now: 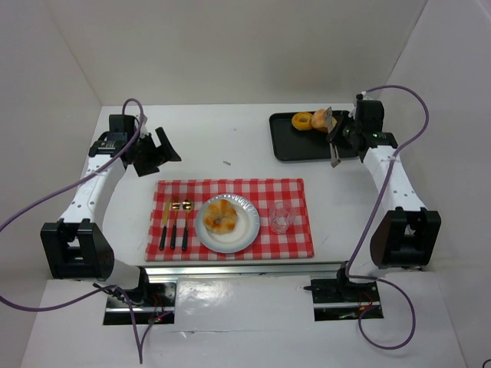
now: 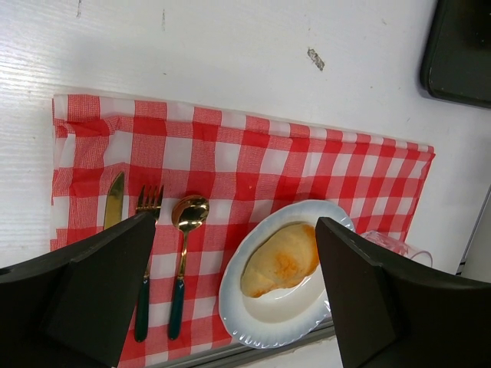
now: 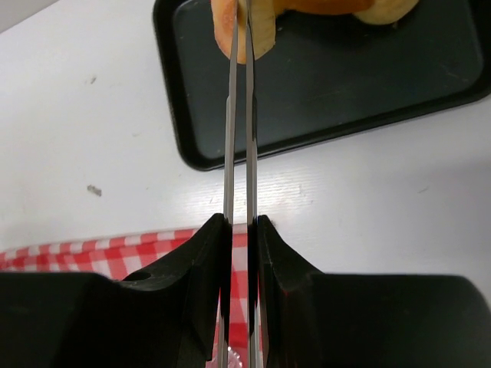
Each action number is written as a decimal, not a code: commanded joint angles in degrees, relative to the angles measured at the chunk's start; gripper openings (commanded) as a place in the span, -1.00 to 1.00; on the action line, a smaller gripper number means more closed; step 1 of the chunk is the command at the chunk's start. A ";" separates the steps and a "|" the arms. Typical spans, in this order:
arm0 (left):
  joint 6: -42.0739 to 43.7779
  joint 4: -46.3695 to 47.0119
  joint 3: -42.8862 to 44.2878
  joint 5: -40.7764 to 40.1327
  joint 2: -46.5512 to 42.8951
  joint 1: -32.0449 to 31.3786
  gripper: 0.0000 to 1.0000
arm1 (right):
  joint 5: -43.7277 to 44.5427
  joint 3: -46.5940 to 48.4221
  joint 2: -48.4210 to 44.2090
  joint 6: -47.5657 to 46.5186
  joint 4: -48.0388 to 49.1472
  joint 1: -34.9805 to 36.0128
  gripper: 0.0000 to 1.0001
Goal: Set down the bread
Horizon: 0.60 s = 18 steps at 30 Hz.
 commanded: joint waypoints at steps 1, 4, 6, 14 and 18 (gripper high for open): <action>0.60 1.24 2.81 0.86 -0.43 0.42 0.98 | -4.55 1.60 -4.50 -1.33 -1.25 1.95 -1.00; 0.60 0.71 3.34 0.86 -0.43 0.42 0.98 | -4.55 1.60 -7.40 -2.12 -3.35 4.23 -1.00; 0.60 0.71 3.34 0.86 -0.43 0.42 0.98 | -5.86 1.60 -9.50 -2.65 -5.63 6.08 -1.00; 0.60 0.71 3.87 0.86 -0.43 0.42 0.98 | -12.54 -1.82 -15.23 -8.09 -14.51 16.96 -1.00; -0.10 0.19 3.87 1.04 -0.96 0.42 0.98 | -16.05 -5.17 -16.98 -10.04 -18.22 24.44 -1.00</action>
